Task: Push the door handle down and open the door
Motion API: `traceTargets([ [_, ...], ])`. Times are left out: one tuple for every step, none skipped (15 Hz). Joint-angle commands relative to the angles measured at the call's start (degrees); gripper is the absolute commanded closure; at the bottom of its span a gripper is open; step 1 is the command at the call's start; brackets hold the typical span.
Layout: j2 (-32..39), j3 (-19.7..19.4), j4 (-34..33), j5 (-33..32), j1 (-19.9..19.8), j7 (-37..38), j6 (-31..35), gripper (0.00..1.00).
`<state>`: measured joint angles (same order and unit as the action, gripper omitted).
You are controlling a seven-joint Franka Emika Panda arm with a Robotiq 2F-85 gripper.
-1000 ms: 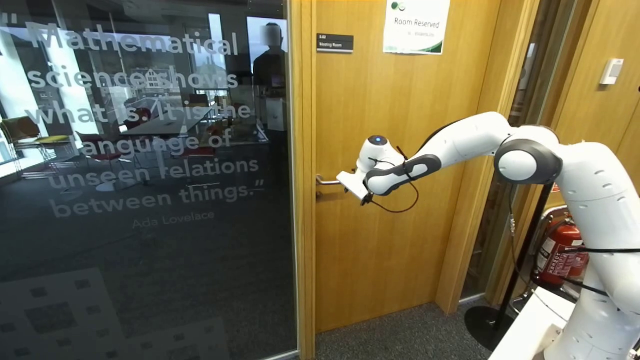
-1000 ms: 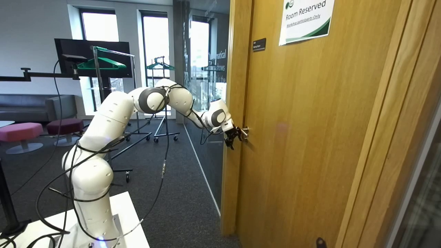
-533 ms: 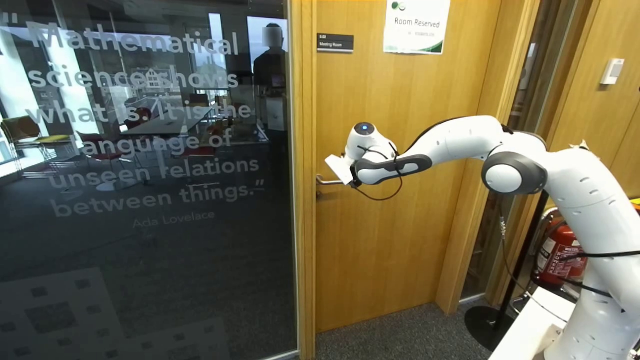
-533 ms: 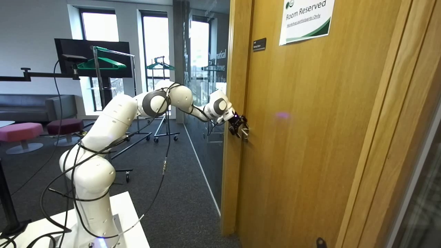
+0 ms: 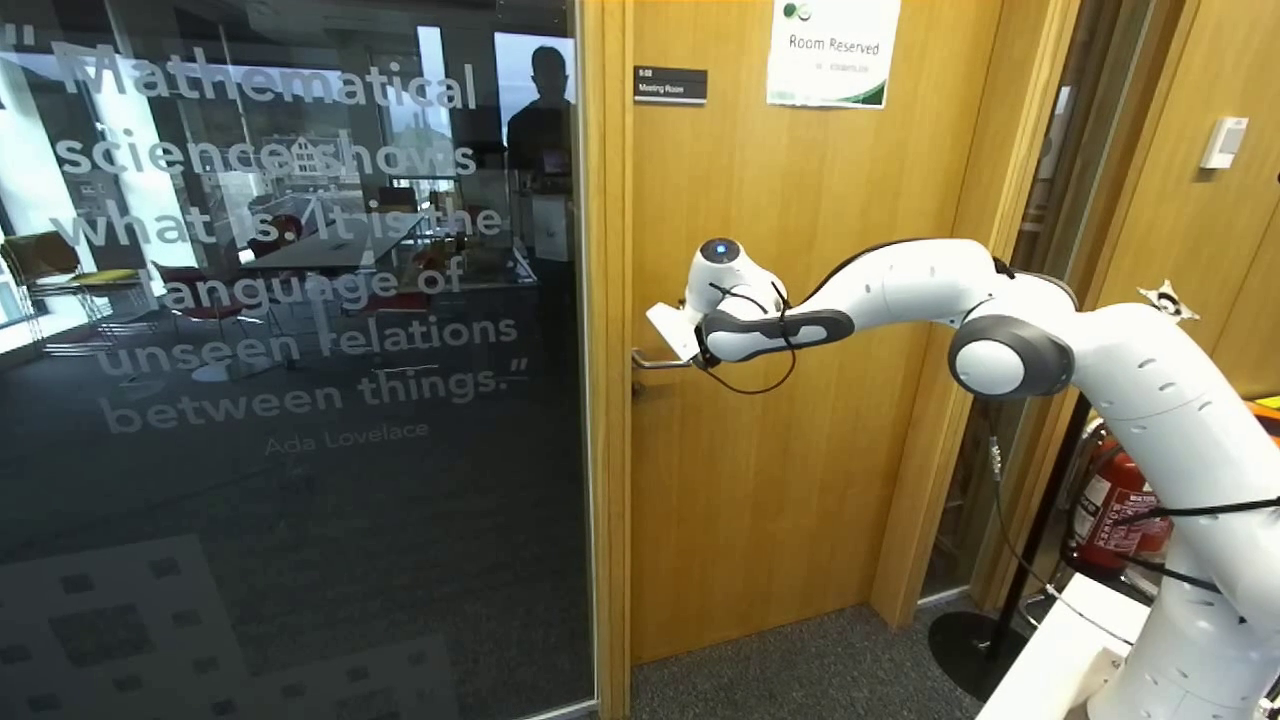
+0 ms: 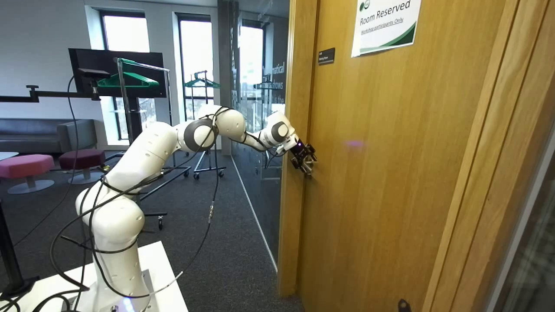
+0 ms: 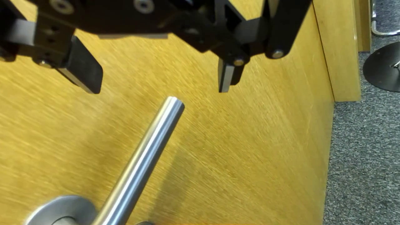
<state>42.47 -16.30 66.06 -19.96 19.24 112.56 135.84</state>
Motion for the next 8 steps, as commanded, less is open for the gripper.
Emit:
traceTargets([
  [2.77, 1.37, -3.09, 0.29, -1.85, 1.40, -2.60, 0.00],
  [3.20, 1.69, -2.81, 0.62, -2.11, 1.23, -2.77, 0.00],
  [3.58, 1.95, -2.69, 0.99, -2.31, 1.11, -2.95, 0.00],
  [3.95, 2.37, -2.42, 1.63, -2.53, 1.23, -3.26, 0.00],
  [4.24, 2.68, -2.14, 2.10, -2.66, 1.47, -3.47, 0.00],
  [4.44, 2.97, -1.58, 2.71, -2.72, 1.83, -3.89, 0.00],
  [4.63, 3.22, -1.22, 3.25, -2.74, 2.48, -4.22, 0.00],
  [4.65, 3.38, -0.98, 3.56, -2.78, 3.20, -4.23, 0.00],
])
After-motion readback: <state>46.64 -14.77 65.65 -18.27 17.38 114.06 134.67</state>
